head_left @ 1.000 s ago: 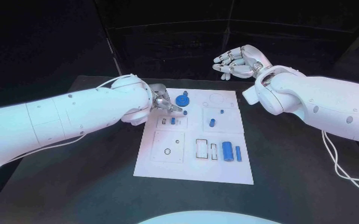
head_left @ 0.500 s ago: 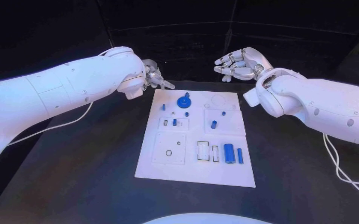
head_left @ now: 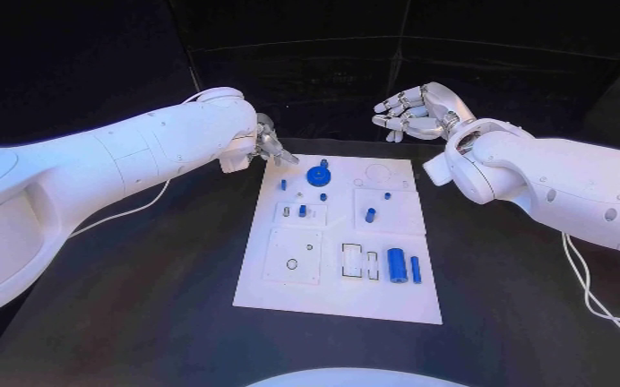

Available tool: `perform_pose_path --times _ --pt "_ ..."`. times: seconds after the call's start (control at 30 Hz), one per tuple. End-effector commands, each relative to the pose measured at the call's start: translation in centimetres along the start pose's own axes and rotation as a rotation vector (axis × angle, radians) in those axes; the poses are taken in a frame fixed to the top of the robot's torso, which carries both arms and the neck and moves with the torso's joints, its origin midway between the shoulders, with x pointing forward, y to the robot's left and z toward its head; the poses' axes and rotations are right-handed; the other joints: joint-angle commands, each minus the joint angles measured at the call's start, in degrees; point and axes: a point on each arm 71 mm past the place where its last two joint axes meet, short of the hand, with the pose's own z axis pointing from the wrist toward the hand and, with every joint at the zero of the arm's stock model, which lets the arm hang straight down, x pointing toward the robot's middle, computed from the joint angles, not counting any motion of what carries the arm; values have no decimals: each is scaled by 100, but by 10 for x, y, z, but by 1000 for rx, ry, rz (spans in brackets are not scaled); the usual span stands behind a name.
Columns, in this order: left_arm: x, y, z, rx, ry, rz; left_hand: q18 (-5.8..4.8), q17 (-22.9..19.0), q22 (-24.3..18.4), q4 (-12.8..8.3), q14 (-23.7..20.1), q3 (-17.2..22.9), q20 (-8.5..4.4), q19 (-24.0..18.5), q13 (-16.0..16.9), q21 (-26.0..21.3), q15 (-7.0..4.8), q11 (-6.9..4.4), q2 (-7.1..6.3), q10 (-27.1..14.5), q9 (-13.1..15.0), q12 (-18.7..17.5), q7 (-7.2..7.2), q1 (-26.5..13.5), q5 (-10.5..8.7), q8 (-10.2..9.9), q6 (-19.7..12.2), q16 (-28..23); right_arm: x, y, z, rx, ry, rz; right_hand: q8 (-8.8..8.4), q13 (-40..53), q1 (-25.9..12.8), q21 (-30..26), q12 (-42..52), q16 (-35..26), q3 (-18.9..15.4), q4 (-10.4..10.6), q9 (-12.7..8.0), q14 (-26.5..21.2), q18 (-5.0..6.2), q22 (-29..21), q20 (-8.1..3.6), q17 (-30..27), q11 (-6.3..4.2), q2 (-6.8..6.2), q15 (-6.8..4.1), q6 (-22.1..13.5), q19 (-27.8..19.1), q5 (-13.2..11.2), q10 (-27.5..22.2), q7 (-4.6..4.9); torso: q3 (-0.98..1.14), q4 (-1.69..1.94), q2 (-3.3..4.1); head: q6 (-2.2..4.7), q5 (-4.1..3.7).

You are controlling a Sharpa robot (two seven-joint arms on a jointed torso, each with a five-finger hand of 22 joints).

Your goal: Assemble the parts on the task board

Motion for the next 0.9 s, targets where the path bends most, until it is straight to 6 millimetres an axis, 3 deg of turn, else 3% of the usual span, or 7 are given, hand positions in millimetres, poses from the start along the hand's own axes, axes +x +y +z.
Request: perform_pose_path --times 0.03,0.27,0.37,0.53,0.63,0.87,0.9 --pt "3 0 3 2 38 56 19 1510 10 8 594 -45 6 30 9 33 36 33 32 20 -15 35 5 3 -12 -32 31 18 0 2 0 -10 2 0 24 -5 -20 -22 34 27 -38 6 3 -23 61 -3 25 8 3 -36 4 -41 15 -18 -43 18 0 -5 -11 -3 12" --pt "12 -3 7 -6 67 86 11 1510 48 69 594 -142 4 50 22 59 32 26 65 31 -70 59 -5 -11 -13 -31 79 18 1 3 1 -11 4 0 29 -10 -21 -24 37 28 -34 13 3 -25 60 -4 26 8 4 -23 5 -46 14 -18 -46 19 3 9 -10 -4 18" --pt "14 -3 8 -11 82 95 6 1510 71 86 594 -168 2 62 38 76 29 22 84 40 -86 76 -10 -6 -13 -27 100 18 2 3 1 -11 6 1 33 -16 -18 -26 41 28 -29 19 2 -28 60 -4 27 7 4 -11 6 -51 13 -12 -50 21 3 6 -14 3 90" --pt "16 -2 9 -23 101 107 3 1510 88 101 594 -194 -1 70 56 87 26 18 113 51 -106 96 -14 8 -13 -24 119 18 1 3 0 -9 5 1 35 -19 -13 -27 42 28 -26 19 2 -30 60 -4 27 7 4 -7 6 -54 13 -6 -53 21 4 5 -12 11 78" --pt "17 -1 10 -25 107 122 1 1510 99 74 594 -217 -4 74 57 95 22 13 136 52 -133 103 -19 88 -13 -20 141 18 2 3 1 -12 7 1 37 -22 -9 -28 43 28 -24 19 2 -32 60 -5 27 7 4 -4 6 -57 12 2 -56 21 2 -2 -7 43 110" --pt "19 -2 11 -30 109 144 -3 1510 118 9 594 -249 -9 81 59 105 18 9 188 53 -184 115 -24 238 -11 -21 164 18 4 4 1 -14 10 3 41 -26 -3 -29 46 29 -19 20 1 -33 61 -5 27 7 4 2 6 -59 12 11 -58 21 5 5 -12 34 104" --pt "19 -2 11 -30 109 145 -3 1510 120 7 594 -251 -9 82 60 107 18 9 196 54 -188 116 -24 246 -11 -21 165 18 4 4 1 -13 10 3 41 -26 -3 -29 46 29 -19 20 1 -33 61 -5 27 7 4 2 6 -59 12 11 -58 21 3 6 -9 30 139"
